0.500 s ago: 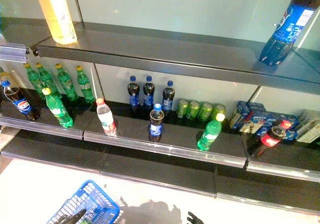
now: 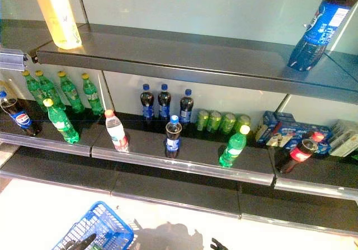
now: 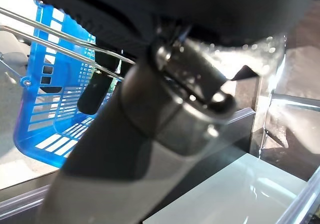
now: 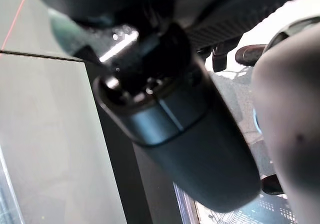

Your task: Pick up the drink and place into the basket.

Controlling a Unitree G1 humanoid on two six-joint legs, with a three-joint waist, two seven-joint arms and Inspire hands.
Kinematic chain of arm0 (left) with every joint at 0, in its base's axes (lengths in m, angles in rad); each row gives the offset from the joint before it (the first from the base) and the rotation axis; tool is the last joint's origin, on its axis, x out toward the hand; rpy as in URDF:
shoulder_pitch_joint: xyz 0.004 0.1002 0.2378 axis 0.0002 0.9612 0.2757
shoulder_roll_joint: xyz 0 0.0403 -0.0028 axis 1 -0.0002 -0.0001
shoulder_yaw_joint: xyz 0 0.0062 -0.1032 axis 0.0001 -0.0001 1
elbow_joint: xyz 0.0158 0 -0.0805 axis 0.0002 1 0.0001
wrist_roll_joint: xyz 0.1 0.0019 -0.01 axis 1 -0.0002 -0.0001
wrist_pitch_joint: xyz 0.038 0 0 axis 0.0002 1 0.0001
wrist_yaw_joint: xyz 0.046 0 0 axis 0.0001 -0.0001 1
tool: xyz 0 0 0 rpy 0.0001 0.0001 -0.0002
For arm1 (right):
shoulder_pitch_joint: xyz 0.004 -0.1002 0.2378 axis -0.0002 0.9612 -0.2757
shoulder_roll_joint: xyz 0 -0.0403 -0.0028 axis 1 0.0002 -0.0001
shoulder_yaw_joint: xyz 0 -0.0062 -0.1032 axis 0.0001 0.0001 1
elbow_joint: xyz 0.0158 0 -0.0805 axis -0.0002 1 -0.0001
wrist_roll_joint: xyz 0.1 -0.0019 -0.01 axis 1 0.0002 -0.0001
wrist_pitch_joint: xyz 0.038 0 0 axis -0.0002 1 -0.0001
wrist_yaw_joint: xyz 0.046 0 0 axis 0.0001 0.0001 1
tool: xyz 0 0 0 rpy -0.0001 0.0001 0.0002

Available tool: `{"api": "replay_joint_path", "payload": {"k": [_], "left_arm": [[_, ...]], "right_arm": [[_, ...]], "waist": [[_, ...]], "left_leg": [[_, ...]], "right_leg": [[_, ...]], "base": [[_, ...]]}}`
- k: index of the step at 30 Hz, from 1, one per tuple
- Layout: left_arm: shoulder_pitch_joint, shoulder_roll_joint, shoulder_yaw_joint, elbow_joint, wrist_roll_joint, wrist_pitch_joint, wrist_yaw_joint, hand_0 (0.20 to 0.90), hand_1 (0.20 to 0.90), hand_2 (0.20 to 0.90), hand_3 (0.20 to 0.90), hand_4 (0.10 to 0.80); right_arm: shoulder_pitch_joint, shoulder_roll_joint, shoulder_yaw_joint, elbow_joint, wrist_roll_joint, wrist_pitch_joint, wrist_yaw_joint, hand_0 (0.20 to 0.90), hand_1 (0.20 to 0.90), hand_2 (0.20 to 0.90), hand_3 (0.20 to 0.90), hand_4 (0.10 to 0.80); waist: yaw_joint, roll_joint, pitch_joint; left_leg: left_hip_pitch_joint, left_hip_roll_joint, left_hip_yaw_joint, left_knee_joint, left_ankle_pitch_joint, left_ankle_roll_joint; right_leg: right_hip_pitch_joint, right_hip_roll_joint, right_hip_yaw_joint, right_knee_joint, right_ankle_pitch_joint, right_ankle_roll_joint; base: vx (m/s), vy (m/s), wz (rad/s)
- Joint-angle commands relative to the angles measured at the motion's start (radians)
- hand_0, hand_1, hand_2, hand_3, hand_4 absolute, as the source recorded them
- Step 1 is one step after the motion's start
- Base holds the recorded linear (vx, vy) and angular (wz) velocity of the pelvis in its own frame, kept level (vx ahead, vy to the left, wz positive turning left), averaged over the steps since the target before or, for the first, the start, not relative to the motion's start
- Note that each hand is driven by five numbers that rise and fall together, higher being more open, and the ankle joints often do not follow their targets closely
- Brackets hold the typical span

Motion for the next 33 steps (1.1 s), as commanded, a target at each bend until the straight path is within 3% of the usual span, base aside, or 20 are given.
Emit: {"api": "replay_joint_path", "payload": {"k": [1, 4, 7, 10, 12, 13, 15, 16, 17, 20, 22, 23, 24, 26, 27, 28, 30, 32, 33], "left_arm": [[-0.096, -0.112, 0.020, -0.004, -0.046, -0.043, -0.053, 0.300, 0.300, 0.300, 0.200, 0.100], [-0.091, -0.110, 0.028, -0.016, -0.058, -0.055, -0.064, 0.300, 0.300, 0.300, 0.200, 0.100], [-0.099, -0.099, 0.016, -0.054, -0.090, -0.071, -0.066, 0.300, 0.300, 0.300, 0.200, 0.100], [-0.113, -0.098, 0.013, -0.079, -0.175, -0.056, -0.059, 0.300, 0.300, 0.300, 0.200, 0.100], [-0.119, -0.109, 0.016, -0.082, -0.159, -0.033, -0.071, 0.300, 0.300, 0.300, 0.200, 0.100], [-0.120, -0.114, 0.017, -0.081, -0.157, -0.030, -0.074, 0.300, 0.300, 0.300, 0.200, 0.100], [-0.106, -0.143, 0.027, -0.079, -0.207, -0.048, -0.079, 0.300, 0.300, 0.300, 0.200, 0.100], [-0.091, -0.153, 0.042, -0.077, -0.227, -0.051, -0.085, 0.300, 0.300, 0.300, 0.200, 0.100], [-0.082, -0.159, 0.046, -0.076, -0.232, -0.056, -0.088, 0.300, 0.300, 0.300, 0.200, 0.100], [-0.081, -0.162, 0.032, -0.068, -0.220, -0.062, -0.086, 0.300, 0.300, 0.300, 0.200, 0.100], [-0.121, -0.155, 0.008, -0.062, -0.201, -0.047, -0.081, 0.300, 0.300, 0.300, 0.200, 0.100], [-0.129, -0.153, 0.004, -0.063, -0.191, -0.045, -0.084, 0.300, 0.300, 0.300, 0.200, 0.100], [-0.155, -0.143, -0.027, -0.078, -0.158, -0.040, -0.081, 0.300, 0.300, 0.300, 0.200, 0.100], [-0.156, -0.137, -0.058, -0.104, -0.166, -0.035, -0.046, 0.300, 0.300, 0.300, 0.200, 0.100], [-0.145, -0.135, -0.059, -0.115, -0.176, -0.031, -0.024, 0.300, 0.300, 0.300, 0.200, 0.100], [-0.130, -0.126, -0.052, -0.128, -0.189, -0.014, 0.009, 0.300, 0.300, 0.300, 0.200, 0.100], [-0.110, -0.106, -0.030, -0.115, -0.177, 0.005, 0.038, 0.300, 0.300, 0.300, 0.200, 0.100], [-0.110, -0.092, -0.013, -0.073, -0.137, 0.006, 0.025, 0.300, 0.300, 0.300, 0.200, 0.100], [-0.123, -0.087, -0.009, -0.038, -0.147, -0.005, 0.006, 0.300, 0.300, 0.300, 0.200, 0.100]], "right_arm": [[-0.058, -0.005, -0.003, 0.014, -0.027, -0.004, 0.035, 0.900, 0.900, 0.900, 0.900, 0.800], [-0.060, -0.007, 0.013, 0.007, -0.055, -0.002, 0.038, 0.900, 0.900, 0.900, 0.900, 0.800], [-0.083, -0.030, 0.046, -0.008, -0.052, 0.011, 0.036, 0.900, 0.900, 0.900, 0.900, 0.800], [-0.120, -0.061, 0.053, -0.017, -0.041, 0.019, 0.032, 0.900, 0.900, 0.900, 0.900, 0.800], [-0.151, -0.080, 0.053, -0.027, -0.019, 0.025, 0.021, 0.900, 0.900, 0.900, 0.900, 0.800], [-0.158, -0.083, 0.052, -0.030, -0.011, 0.030, 0.016, 0.900, 0.900, 0.900, 0.900, 0.800], [-0.179, -0.092, 0.031, -0.039, 0.005, 0.049, -0.006, 0.900, 0.900, 0.900, 0.900, 0.800], [-0.176, -0.097, 0.015, -0.044, 0.012, 0.052, -0.010, 0.900, 0.900, 0.900, 0.900, 0.800], [-0.172, -0.100, 0.011, -0.047, 0.020, 0.047, -0.008, 0.900, 0.900, 0.900, 0.900, 0.800], [-0.161, -0.105, 0.012, -0.058, 0.037, 0.028, -0.002, 0.900, 0.900, 0.900, 0.900, 0.800], [-0.154, -0.094, 0.002, -0.056, 0.056, 0.015, -0.008, 0.900, 0.900, 0.900, 0.900, 0.800], [-0.153, -0.091, 0.000, -0.054, 0.060, 0.014, -0.009, 0.900, 0.900, 0.900, 0.900, 0.800], [-0.145, -0.079, -0.008, -0.053, 0.086, 0.011, -0.017, 0.900, 0.900, 0.900, 0.900, 0.800], [-0.129, -0.068, -0.020, -0.070, 0.101, 0.017, -0.030, 0.900, 0.900, 0.900, 0.900, 0.800], [-0.120, -0.062, -0.021, -0.094, 0.094, 0.026, -0.031, 0.900, 0.900, 0.900, 0.900, 0.800], [-0.114, -0.054, -0.012, -0.134, 0.059, 0.022, -0.024, 0.900, 0.900, 0.900, 0.900, 0.800], [-0.108, -0.048, 0.047, -0.204, 0.023, 0.012, -0.041, 0.900, 0.900, 0.900, 0.900, 0.800], [-0.111, -0.055, 0.078, -0.242, 0.058, 0.023, -0.050, 0.900, 0.900, 0.900, 0.900, 0.800], [-0.112, -0.056, 0.081, -0.246, 0.066, 0.027, -0.041, 0.900, 0.900, 0.900, 0.900, 0.800]], "waist": [[-0.002, 0.039, 0.051], [-0.003, 0.038, 0.058], [0.003, 0.055, 0.093], [0.013, 0.078, 0.104], [0.029, 0.070, 0.106], [0.032, 0.066, 0.109], [0.029, 0.037, 0.111], [0.031, 0.013, 0.111], [0.032, 0.004, 0.110], [0.005, 0.007, 0.101], [-0.030, 0.011, 0.101], [-0.035, 0.008, 0.101], [-0.044, 0.004, 0.110], [-0.043, 0.002, 0.119], [-0.039, 0.018, 0.121], [-0.040, 0.009, 0.129], [-0.041, 0.032, 0.133], [-0.057, 0.039, 0.131], [-0.074, 0.048, 0.125]], "left_leg": [[0.089, -0.011, 0.008, 0.043, -0.128, 0.026], [0.070, -0.006, 0.006, 0.116, -0.149, 0.026], [0.026, -0.001, -0.050, 0.164, -0.151, 0.027], [0.001, -0.005, -0.087, 0.071, -0.082, 0.015], [-0.047, -0.016, -0.138, 0.099, -0.074, 0.007], [-0.050, -0.021, -0.143, 0.119, -0.085, 0.008], [-0.065, -0.035, -0.134, 0.322, -0.129, 0.008], [-0.081, -0.050, -0.161, 0.478, -0.158, 0.020], [-0.089, -0.063, -0.183, 0.532, -0.174, 0.030], [0.007, -0.091, -0.210, 0.425, -0.267, 0.062], [0.104, -0.109, -0.184, 0.330, -0.360, 0.083], [0.109, -0.116, -0.181, 0.321, -0.367, 0.087], [0.127, -0.135, -0.160, 0.306, -0.401, 0.098], [0.116, -0.161, -0.141, 0.327, -0.429, 0.111], [0.113, -0.154, -0.129, 0.341, -0.448, 0.111], [0.098, -0.175, -0.103, 0.345, -0.433, 0.115], [0.099, -0.168, -0.047, 0.317, -0.423, 0.125], [0.078, -0.168, -0.015, 0.292, -0.389, 0.143], [0.058, -0.172, 0.002, 0.262, -0.357, 0.160]], "right_leg": [[-0.026, -0.046, 0.002, 0.060, 0.003, 0.007], [-0.043, -0.041, 0.006, 0.117, -0.028, -0.010], [-0.099, -0.017, 0.017, 0.229, -0.084, -0.048], [-0.117, 0.005, 0.036, 0.185, -0.065, -0.054], [-0.119, 0.005, 0.052, 0.131, -0.035, -0.053], [-0.117, 0.002, 0.055, 0.122, -0.030, -0.053], [-0.128, -0.025, 0.065, 0.112, -0.011, -0.065], [-0.139, -0.043, 0.067, 0.119, -0.002, -0.076], [-0.153, -0.049, 0.071, 0.131, 0.002, -0.081], [-0.252, -0.047, 0.125, 0.201, 0.027, -0.066], [-0.322, -0.089, 0.153, 0.221, 0.108, -0.025], [-0.331, -0.101, 0.155, 0.219, 0.126, -0.018], [-0.338, -0.151, 0.149, 0.192, 0.196, 0.016], [-0.314, -0.178, 0.122, 0.124, 0.237, 0.029], [-0.298, -0.166, 0.100, 0.087, 0.235, 0.041], [-0.311, -0.171, 0.087, 0.095, 0.251, 0.032], [-0.326, -0.144, 0.069, 0.207, 0.215, 0.038], [-0.330, -0.099, 0.085, 0.303, 0.141, 0.009], [-0.324, -0.050, 0.105, 0.373, 0.062, -0.020]], "base": [[-0.005, -0.053, -0.19], [-0.016, -0.089, -0.11], [-0.134, -0.158, 0.03], [-0.253, -0.055, 0.09], [-0.285, 0.011, 0.20], [-0.280, 0.096, 0.31], [-0.257, 0.236, 0.20], [-0.268, 0.327, 0.02], [-0.269, 0.413, -0.20], [-0.178, 0.408, -0.66], [-0.178, 0.460, -0.41], [-0.216, 0.542, 0.07], [-0.175, 0.414, 0.39], [-0.172, 0.385, 0.31], [-0.237, 0.302, -0.27], [-0.210, 0.286, -0.60], [-0.259, 0.282, -0.55], [-0.310, 0.208, -0.81], [-0.323, 0.155, -0.92]]}}
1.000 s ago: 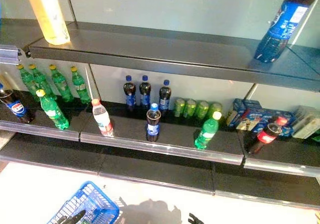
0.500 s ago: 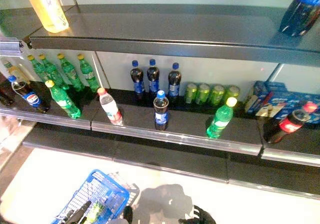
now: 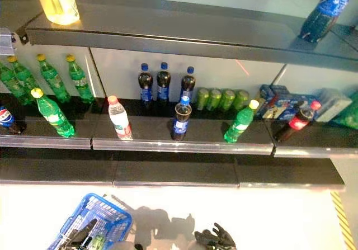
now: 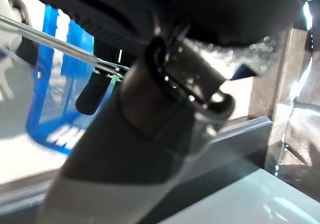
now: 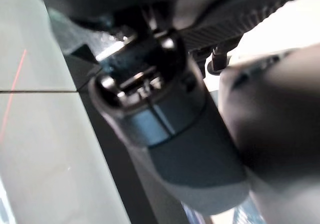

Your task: Pick up the drink and place into the basket.

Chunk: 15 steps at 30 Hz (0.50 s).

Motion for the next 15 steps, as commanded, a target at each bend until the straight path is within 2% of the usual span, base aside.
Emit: {"api": "replay_joint_path", "payload": {"k": [1, 3, 5, 7, 11, 13, 15], "left_arm": [[-0.060, -0.038, -0.009, -0.046, 0.043, -0.045, -0.064, 0.300, 0.300, 0.300, 0.200, 0.100], [-0.078, -0.042, -0.008, -0.028, 0.020, -0.057, -0.067, 0.300, 0.300, 0.300, 0.200, 0.100], [-0.082, -0.048, -0.013, -0.032, 0.057, -0.046, -0.062, 0.300, 0.300, 0.300, 0.200, 0.100], [-0.076, -0.051, -0.019, -0.035, 0.109, -0.035, -0.058, 0.300, 0.300, 0.300, 0.200, 0.100], [-0.056, -0.049, -0.029, -0.044, 0.136, -0.031, -0.044, 0.300, 0.300, 0.300, 0.200, 0.100], [-0.048, -0.033, -0.026, -0.081, 0.104, -0.023, -0.032, 0.300, 0.300, 0.300, 0.200, 0.100], [-0.048, -0.024, -0.019, -0.101, 0.094, -0.023, -0.038, 0.300, 0.300, 0.300, 0.200, 0.100]], "right_arm": [[-0.043, -0.020, 0.048, -0.085, 0.014, -0.032, 0.034, 0.900, 0.900, 0.900, 0.900, 0.800], [-0.039, -0.014, 0.055, -0.063, -0.015, -0.039, 0.039, 0.900, 0.900, 0.900, 0.900, 0.800], [-0.039, -0.006, 0.062, -0.044, -0.020, -0.058, 0.039, 0.900, 0.900, 0.900, 0.900, 0.800], [-0.041, -0.001, 0.073, -0.056, -0.002, -0.060, 0.030, 0.900, 0.900, 0.900, 0.900, 0.800], [-0.042, 0.005, 0.083, -0.115, -0.001, -0.015, 0.019, 0.900, 0.900, 0.900, 0.900, 0.800], [-0.025, 0.003, 0.103, -0.166, -0.042, 0.018, 0.026, 0.900, 0.900, 0.900, 0.900, 0.800], [-0.014, 0.001, 0.116, -0.185, -0.045, 0.027, 0.027, 0.900, 0.900, 0.900, 0.900, 0.800]], "waist": [[-0.038, 0.077, -0.021], [-0.039, 0.078, -0.032], [-0.031, 0.080, -0.039], [-0.028, 0.082, -0.040], [-0.037, 0.089, -0.032], [-0.047, 0.090, -0.022], [-0.053, 0.094, -0.026]], "left_leg": [[0.109, -0.012, -0.022, -0.147, -0.005, -0.002], [0.102, -0.034, -0.030, -0.171, 0.015, 0.011], [0.103, -0.043, -0.038, -0.184, 0.025, 0.013], [0.110, -0.039, -0.036, -0.190, 0.029, 0.009], [0.133, -0.011, 0.019, -0.214, 0.046, -0.014], [0.156, 0.013, 0.067, -0.235, 0.053, -0.026], [0.147, 0.050, 0.081, -0.231, 0.071, -0.043]], "right_leg": [[-0.006, 0.092, 0.060, 0.151, -0.204, 0.025], [0.022, 0.110, 0.055, 0.166, -0.232, 0.013], [0.050, 0.105, 0.050, 0.146, -0.233, 0.014], [0.067, 0.094, 0.045, 0.127, -0.230, 0.019], [0.095, 0.065, 0.019, 0.065, -0.210, 0.035], [0.084, 0.032, 0.001, 0.042, -0.163, 0.061], [0.105, 0.064, -0.004, 0.005, -0.226, 0.050]], "base": [[-0.252, 0.102, -0.59], [-0.135, -0.036, -0.31], [-0.083, -0.148, -0.41], [-0.044, -0.199, -0.39], [-0.036, -0.263, -0.58], [-0.069, -0.399, -1.06], [-0.054, -0.475, -0.90]]}}
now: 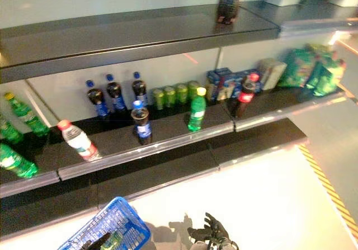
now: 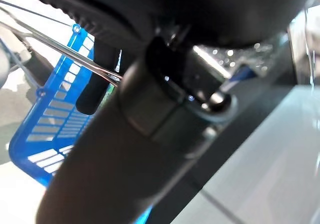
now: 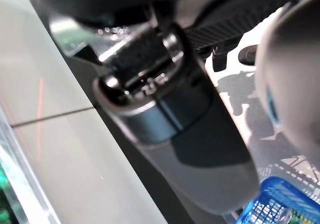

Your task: Pick up the drink and place into the basket.

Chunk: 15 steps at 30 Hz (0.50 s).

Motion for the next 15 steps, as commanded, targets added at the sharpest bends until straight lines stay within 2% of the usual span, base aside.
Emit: {"api": "replay_joint_path", "payload": {"k": [1, 3, 5, 6, 8, 9, 10, 12, 13, 15], "left_arm": [[-0.063, 0.007, 0.031, -0.126, -0.037, -0.055, -0.043, 0.300, 0.300, 0.300, 0.200, 0.100], [-0.055, -0.004, 0.031, -0.153, -0.066, -0.069, -0.040, 0.300, 0.300, 0.300, 0.200, 0.100], [-0.047, -0.019, 0.037, -0.168, -0.077, -0.076, -0.041, 0.300, 0.300, 0.300, 0.200, 0.100], [-0.040, -0.028, 0.040, -0.168, -0.071, -0.074, -0.042, 0.300, 0.300, 0.300, 0.200, 0.100], [-0.030, -0.041, 0.040, -0.158, -0.046, -0.076, -0.044, 0.300, 0.300, 0.300, 0.200, 0.100], [-0.022, -0.050, 0.038, -0.159, -0.045, -0.082, -0.038, 0.300, 0.300, 0.300, 0.200, 0.100], [-0.017, -0.054, 0.036, -0.163, -0.046, -0.083, -0.031, 0.300, 0.300, 0.300, 0.200, 0.100], [-0.001, -0.061, 0.039, -0.162, -0.065, -0.085, -0.028, 0.300, 0.300, 0.300, 0.200, 0.100], [0.009, -0.061, 0.047, -0.156, -0.076, -0.079, -0.035, 0.300, 0.300, 0.300, 0.200, 0.100], [0.015, -0.052, 0.059, -0.138, -0.098, -0.091, -0.049, 0.300, 0.300, 0.300, 0.200, 0.100]], "right_arm": [[-0.016, 0.016, 0.032, -0.088, -0.033, -0.002, 0.010, 0.900, 0.900, 0.900, 0.900, 0.800], [-0.013, 0.003, 0.040, -0.101, -0.030, 0.000, 0.016, 0.900, 0.900, 0.900, 0.900, 0.800], [-0.014, -0.008, 0.047, -0.120, -0.036, 0.011, 0.018, 0.900, 0.900, 0.900, 0.900, 0.800], [-0.016, -0.016, 0.050, -0.125, -0.036, 0.017, 0.018, 0.900, 0.900, 0.900, 0.900, 0.800], [-0.019, -0.029, 0.049, -0.131, -0.027, 0.034, 0.007, 0.900, 0.900, 0.900, 0.900, 0.800], [-0.020, -0.038, 0.040, -0.127, -0.018, 0.034, 0.008, 0.900, 0.900, 0.900, 0.900, 0.800], [-0.020, -0.043, 0.034, -0.126, -0.010, 0.034, 0.013, 0.900, 0.900, 0.900, 0.900, 0.800], [-0.028, -0.051, 0.025, -0.112, 0.000, 0.032, 0.025, 0.900, 0.900, 0.900, 0.900, 0.800], [-0.037, -0.055, 0.028, -0.094, -0.004, 0.022, 0.028, 0.900, 0.900, 0.900, 0.900, 0.800], [-0.055, -0.058, 0.033, -0.063, -0.001, 0.009, 0.013, 0.900, 0.900, 0.900, 0.900, 0.800]], "waist": [[-0.035, 0.029, 0.029], [-0.039, 0.019, 0.031], [-0.039, 0.005, 0.032], [-0.033, -0.001, 0.033], [-0.013, -0.009, 0.043], [0.002, -0.016, 0.055], [0.008, -0.017, 0.058], [0.030, -0.015, 0.064], [0.043, -0.004, 0.066], [0.059, 0.014, 0.068]], "left_leg": [[-0.011, -0.006, -0.052, -0.013, -0.007, 0.021], [-0.034, 0.044, -0.048, 0.038, 0.007, -0.008], [-0.047, 0.078, -0.046, 0.093, 0.005, -0.026], [-0.070, 0.106, -0.058, 0.152, 0.036, -0.048], [-0.148, 0.150, -0.105, 0.278, 0.142, -0.093], [-0.201, 0.157, -0.132, 0.356, 0.179, -0.101], [-0.222, 0.156, -0.140, 0.378, 0.187, -0.101], [-0.253, 0.074, -0.181, 0.382, 0.147, -0.074], [-0.266, 0.024, -0.200, 0.354, 0.133, -0.063], [-0.280, -0.035, -0.198, 0.252, 0.144, -0.041]], "right_leg": [[0.037, -0.081, -0.001, 0.030, -0.019, 0.115], [0.045, -0.047, 0.010, 0.017, -0.046, 0.091], [0.053, -0.032, 0.017, -0.004, -0.049, 0.071], [0.067, -0.014, 0.023, -0.023, -0.056, 0.053], [0.105, 0.017, 0.024, -0.067, -0.059, 0.023], [0.125, 0.023, 0.026, -0.084, -0.060, 0.008], [0.134, 0.023, 0.022, -0.088, -0.062, 0.002], [0.134, 0.013, 0.024, -0.075, -0.072, 0.005], [0.130, 0.018, 0.038, -0.064, -0.079, 0.008], [0.116, 0.024, 0.046, -0.062, -0.071, 0.010]], "base": [[-0.024, -0.433, -0.48], [-0.022, -0.513, -0.21], [0.007, -0.442, -0.20], [0.049, -0.381, -0.25], [0.088, -0.417, -0.19], [0.102, -0.340, -0.18], [0.109, -0.205, -0.28], [0.115, -0.049, -0.44], [0.066, 0.029, -0.35], [0.115, 0.129, -0.27]]}}
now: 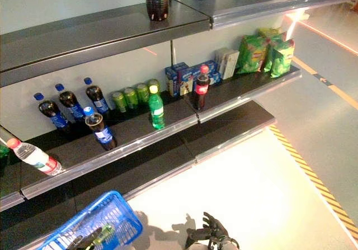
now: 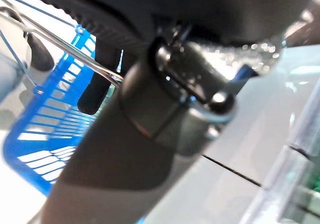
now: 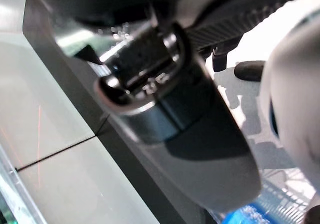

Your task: Pick up the drink and place into the basket.

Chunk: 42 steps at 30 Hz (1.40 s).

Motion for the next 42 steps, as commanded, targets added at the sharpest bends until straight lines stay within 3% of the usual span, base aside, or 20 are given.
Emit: {"api": "replay_joint_path", "payload": {"k": [1, 3, 4, 6, 8, 10, 12, 13, 14, 15, 17, 18, 19, 20, 21, 26, 28, 33, 38, 42], "left_arm": [[0.006, -0.024, 0.013, -0.062, -0.059, -0.037, -0.044, 0.300, 0.300, 0.300, 0.200, 0.100], [-0.004, -0.021, 0.034, -0.018, -0.033, -0.048, -0.051, 0.300, 0.300, 0.300, 0.200, 0.100], [-0.006, -0.026, 0.047, -0.007, -0.022, -0.053, -0.055, 0.300, 0.300, 0.300, 0.200, 0.100], [-0.014, -0.026, 0.059, -0.004, -0.006, -0.046, -0.048, 0.300, 0.300, 0.300, 0.200, 0.100], [-0.030, -0.012, 0.049, 0.005, 0.011, -0.033, -0.045, 0.300, 0.300, 0.300, 0.200, 0.100], [-0.048, 0.007, 0.037, 0.011, 0.061, -0.020, -0.053, 0.300, 0.300, 0.300, 0.200, 0.100], [-0.054, 0.013, 0.023, 0.001, 0.051, -0.021, -0.046, 0.300, 0.300, 0.300, 0.200, 0.100], [-0.063, 0.018, -0.002, -0.032, 0.014, -0.025, -0.020, 0.300, 0.300, 0.300, 0.200, 0.100], [-0.069, 0.020, -0.011, -0.043, 0.004, -0.026, -0.017, 0.300, 0.300, 0.300, 0.200, 0.100], [-0.086, 0.017, -0.020, -0.053, 0.010, -0.029, -0.022, 0.300, 0.300, 0.300, 0.200, 0.100], [-0.111, 0.021, -0.040, -0.053, -0.026, -0.047, -0.039, 0.300, 0.300, 0.300, 0.200, 0.100], [-0.111, 0.021, -0.041, -0.052, -0.026, -0.047, -0.039, 0.300, 0.300, 0.300, 0.200, 0.100], [-0.116, 0.031, -0.051, -0.081, -0.068, -0.051, -0.026, 0.300, 0.300, 0.300, 0.200, 0.100], [-0.116, 0.030, -0.052, -0.085, -0.070, -0.050, -0.018, 0.300, 0.300, 0.300, 0.200, 0.100], [-0.100, 0.020, -0.046, -0.095, -0.106, -0.061, 0.016, 0.300, 0.300, 0.300, 0.200, 0.100], [-0.069, -0.015, -0.025, -0.062, 0.014, -0.038, 0.008, 0.300, 0.300, 0.300, 0.200, 0.100], [-0.066, -0.022, -0.035, -0.053, 0.027, -0.041, 0.010, 0.300, 0.300, 0.300, 0.200, 0.100], [-0.036, -0.011, -0.025, -0.086, 0.054, -0.025, 0.022, 0.300, 0.300, 0.300, 0.200, 0.100], [-0.001, 0.043, 0.016, -0.139, 0.067, 0.012, 0.037, 0.300, 0.300, 0.300, 0.200, 0.100], [0.005, 0.065, 0.054, -0.114, 0.080, 0.022, 0.016, 0.300, 0.300, 0.300, 0.200, 0.100]], "right_arm": [[-0.074, 0.005, 0.005, 0.007, 0.037, -0.067, -0.014, 0.900, 0.900, 0.900, 0.900, 0.800], [-0.073, 0.032, -0.033, 0.040, 0.082, -0.090, -0.031, 0.900, 0.900, 0.900, 0.900, 0.800], [-0.072, 0.043, -0.040, 0.044, 0.092, -0.091, -0.032, 0.900, 0.900, 0.900, 0.900, 0.800], [-0.070, 0.062, -0.046, 0.062, 0.095, -0.105, -0.031, 0.900, 0.900, 0.900, 0.900, 0.800], [-0.058, 0.084, -0.051, 0.076, 0.089, -0.133, -0.033, 0.900, 0.900, 0.900, 0.900, 0.800], [-0.050, 0.103, -0.037, 0.059, 0.100, -0.130, -0.055, 0.900, 0.900, 0.900, 0.900, 0.800], [-0.052, 0.101, -0.026, 0.048, 0.103, -0.119, -0.060, 0.900, 0.900, 0.900, 0.900, 0.800], [-0.060, 0.095, -0.013, 0.031, 0.094, -0.104, -0.055, 0.900, 0.900, 0.900, 0.900, 0.800], [-0.062, 0.088, -0.010, 0.025, 0.089, -0.103, -0.050, 0.900, 0.900, 0.900, 0.900, 0.800], [-0.064, 0.079, -0.009, 0.011, 0.089, -0.104, -0.048, 0.900, 0.900, 0.900, 0.900, 0.800], [-0.080, 0.070, -0.009, 0.012, 0.086, -0.104, -0.049, 0.900, 0.900, 0.900, 0.900, 0.800], [-0.080, 0.070, -0.009, 0.012, 0.086, -0.104, -0.049, 0.900, 0.900, 0.900, 0.900, 0.800], [-0.092, 0.070, -0.013, 0.004, 0.063, -0.071, -0.053, 0.900, 0.900, 0.900, 0.900, 0.800], [-0.094, 0.070, -0.008, 0.005, 0.061, -0.064, -0.057, 0.900, 0.900, 0.900, 0.900, 0.800], [-0.096, 0.070, -0.001, -0.004, 0.026, -0.022, -0.061, 0.900, 0.900, 0.900, 0.900, 0.800], [-0.068, 0.023, -0.013, -0.041, 0.069, -0.060, -0.067, 0.900, 0.900, 0.900, 0.900, 0.800], [-0.061, 0.000, -0.036, -0.057, 0.064, -0.075, -0.062, 0.900, 0.900, 0.900, 0.900, 0.800], [-0.040, -0.052, -0.015, -0.239, -0.088, -0.084, -0.054, 0.900, 0.900, 0.900, 0.900, 0.800], [0.001, -0.155, 0.004, -0.610, -0.174, -0.095, -0.072, 0.900, 0.900, 0.900, 0.900, 0.800], [-0.019, -0.263, -0.079, -0.925, -0.230, -0.129, -0.094, 0.900, 0.900, 0.900, 0.900, 0.800]], "waist": [[0.024, 0.033, 0.030], [0.031, 0.031, 0.026], [0.037, 0.022, 0.023], [0.035, 0.014, 0.012], [0.021, 0.015, 0.001], [-0.009, 0.021, -0.001], [-0.020, 0.022, 0.001], [-0.033, 0.025, 0.001], [-0.035, 0.025, 0.003], [-0.039, 0.004, 0.005], [-0.051, -0.005, 0.010], [-0.052, -0.004, 0.011], [-0.057, -0.005, 0.018], [-0.057, -0.007, 0.018], [-0.047, -0.019, 0.007], [-0.028, -0.047, -0.012], [-0.033, -0.042, -0.012], [-0.048, -0.036, -0.023], [-0.066, -0.043, -0.032], [-0.084, -0.046, -0.037]], "left_leg": [[-0.053, -0.099, 0.038, -0.208, 0.042, 0.071], [-0.090, -0.096, 0.040, -0.227, 0.093, 0.066], [-0.095, -0.104, 0.016, -0.213, 0.079, 0.072], [-0.068, -0.113, 0.036, -0.226, 0.028, 0.094], [-0.018, -0.117, 0.052, -0.247, -0.014, 0.118], [0.043, -0.132, 0.032, -0.267, -0.042, 0.157], [0.069, -0.130, 0.032, -0.276, -0.051, 0.159], [0.082, -0.107, 0.039, -0.291, -0.035, 0.151], [0.079, -0.099, 0.037, -0.287, -0.034, 0.144], [0.068, -0.106, 0.023, -0.262, -0.057, 0.135], [0.064, -0.090, 0.006, -0.256, -0.075, 0.121], [0.065, -0.089, 0.005, -0.255, -0.076, 0.121], [0.095, -0.035, -0.023, -0.267, -0.081, 0.102], [0.097, -0.020, -0.025, -0.264, -0.081, 0.093], [0.117, 0.019, -0.022, -0.256, -0.076, 0.077], [0.067, 0.133, 0.056, -0.194, 0.019, 0.033], [0.056, 0.144, 0.055, -0.202, 0.036, 0.019], [0.117, 0.118, 0.059, -0.361, 0.055, 0.009], [0.176, 0.105, 0.065, -0.422, 0.040, 0.015], [0.206, 0.096, 0.078, -0.432, 0.018, 0.026]], "right_leg": [[0.078, -0.032, 0.029, 0.030, -0.073, 0.114], [0.100, -0.022, 0.019, 0.013, -0.067, 0.108], [0.106, -0.023, 0.026, 0.016, -0.073, 0.110], [0.106, -0.030, 0.021, 0.050, -0.095, 0.117], [0.097, -0.034, 0.015, 0.213, -0.146, 0.134], [-0.028, -0.025, 0.060, 0.515, -0.125, 0.172], [-0.060, -0.024, 0.072, 0.531, -0.114, 0.174], [-0.077, -0.027, 0.084, 0.409, -0.062, 0.154], [-0.069, -0.030, 0.086, 0.351, -0.069, 0.150], [-0.064, -0.085, 0.118, 0.107, 0.016, 0.163], [-0.090, -0.147, 0.193, -0.036, 0.131, 0.193], [-0.088, -0.146, 0.192, -0.038, 0.132, 0.193], [-0.100, -0.157, 0.219, 0.000, 0.125, 0.214], [-0.091, -0.151, 0.209, 0.005, 0.109, 0.217], [-0.070, -0.141, 0.164, 0.021, 0.084, 0.218], [0.037, -0.091, 0.070, -0.024, 0.028, 0.172], [0.047, -0.086, 0.054, -0.034, 0.025, 0.170], [0.027, -0.104, 0.039, -0.074, 0.067, 0.187], [0.030, -0.114, 0.048, -0.087, 0.085, 0.219], [0.018, -0.116, 0.064, -0.069, 0.078, 0.235]], "base": [[0.242, 0.227, -0.35], [0.262, 0.186, -0.14], [0.206, 0.100, 0.10], [0.257, 0.125, -0.14], [0.363, 0.152, -0.08], [0.375, 0.111, 0.33], [0.237, -0.062, 0.31], [0.133, -0.199, 0.24], [0.225, -0.385, 0.19], [0.176, -0.368, 0.12], [0.150, -0.344, 0.20], [0.129, -0.370, 0.43], [0.100, -0.308, 0.43], [0.190, -0.546, 0.57], [0.175, -0.454, 0.51], [0.139, -0.362, 0.43], [-0.008, -0.069, 0.61], [-0.033, 0.049, 0.33], [0.039, 0.005, 0.12], [0.000, 0.000, 0.00]]}}
